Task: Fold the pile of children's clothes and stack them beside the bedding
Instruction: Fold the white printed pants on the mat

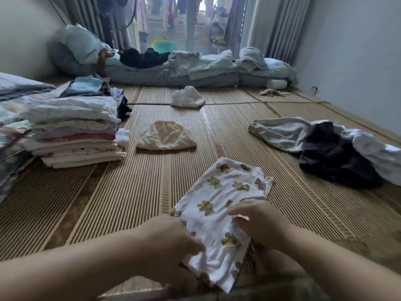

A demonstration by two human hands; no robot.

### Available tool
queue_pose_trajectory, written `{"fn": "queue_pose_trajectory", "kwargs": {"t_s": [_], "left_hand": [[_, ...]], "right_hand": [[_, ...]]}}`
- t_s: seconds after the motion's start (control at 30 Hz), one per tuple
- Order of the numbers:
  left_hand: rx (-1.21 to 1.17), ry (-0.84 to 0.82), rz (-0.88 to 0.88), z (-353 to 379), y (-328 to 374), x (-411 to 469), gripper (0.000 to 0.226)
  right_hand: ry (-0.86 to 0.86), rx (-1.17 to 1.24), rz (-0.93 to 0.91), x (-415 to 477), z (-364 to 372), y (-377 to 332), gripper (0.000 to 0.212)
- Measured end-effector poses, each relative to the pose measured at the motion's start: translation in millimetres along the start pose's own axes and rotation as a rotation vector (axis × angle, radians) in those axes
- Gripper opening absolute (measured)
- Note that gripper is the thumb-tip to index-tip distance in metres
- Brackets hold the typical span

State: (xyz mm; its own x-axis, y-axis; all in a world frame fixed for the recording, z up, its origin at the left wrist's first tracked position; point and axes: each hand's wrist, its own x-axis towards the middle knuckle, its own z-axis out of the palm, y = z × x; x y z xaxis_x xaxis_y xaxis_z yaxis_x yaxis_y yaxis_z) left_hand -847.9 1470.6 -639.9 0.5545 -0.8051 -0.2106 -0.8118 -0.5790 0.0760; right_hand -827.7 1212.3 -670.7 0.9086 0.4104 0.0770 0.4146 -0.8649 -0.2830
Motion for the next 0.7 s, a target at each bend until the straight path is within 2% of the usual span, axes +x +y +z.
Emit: {"fn": "queue_pose_trajectory", "kwargs": {"t_s": [0.07, 0.13, 0.2, 0.23, 0.33, 0.43, 0.53, 0.6, 0.7], "left_hand": [[0.011, -0.009, -0.020, 3.7, -17.9, -2.9, 0.066], [-0.035, -0.080, -0.069, 9.9, -37.3, -7.0, 0.078], [-0.085, -0.133, -0.105, 17.2, -50.6, -7.9, 0.087], [-0.095, -0.145, -0.113, 20.3, -53.3, -7.8, 0.088], [-0.065, -0.141, -0.119, 25.6, -55.7, -4.9, 0.074], [0.009, -0.086, -0.087, 29.2, -54.2, -5.6, 0.053], [0.084, 0.002, -0.065, 34.6, -56.6, -11.3, 0.046], [0.138, 0.073, -0.044, 38.7, -59.1, -17.1, 0.045], [0.190, 0.165, -0.019, 40.0, -58.5, -20.5, 0.037]], "right_hand": [[-0.027, 0.094, -0.047, -22.2, 2.8, -26.7, 0.039], [-0.172, 0.195, -0.038, -41.2, 8.9, -45.8, 0.063], [-0.315, 0.087, -0.040, -53.8, 19.3, -53.1, 0.092], [-0.343, -0.015, -0.047, -57.4, 23.7, -54.2, 0.098], [-0.351, -0.174, -0.073, -55.6, 29.0, -54.5, 0.076], [-0.338, -0.186, -0.115, -54.4, 26.5, -52.5, 0.057], [-0.310, -0.167, -0.127, -53.6, 25.8, -51.8, 0.043], [-0.260, -0.044, -0.077, -53.6, 26.8, -53.1, 0.039], [-0.186, 0.369, 0.150, -54.8, 19.2, -50.6, 0.036]]}}
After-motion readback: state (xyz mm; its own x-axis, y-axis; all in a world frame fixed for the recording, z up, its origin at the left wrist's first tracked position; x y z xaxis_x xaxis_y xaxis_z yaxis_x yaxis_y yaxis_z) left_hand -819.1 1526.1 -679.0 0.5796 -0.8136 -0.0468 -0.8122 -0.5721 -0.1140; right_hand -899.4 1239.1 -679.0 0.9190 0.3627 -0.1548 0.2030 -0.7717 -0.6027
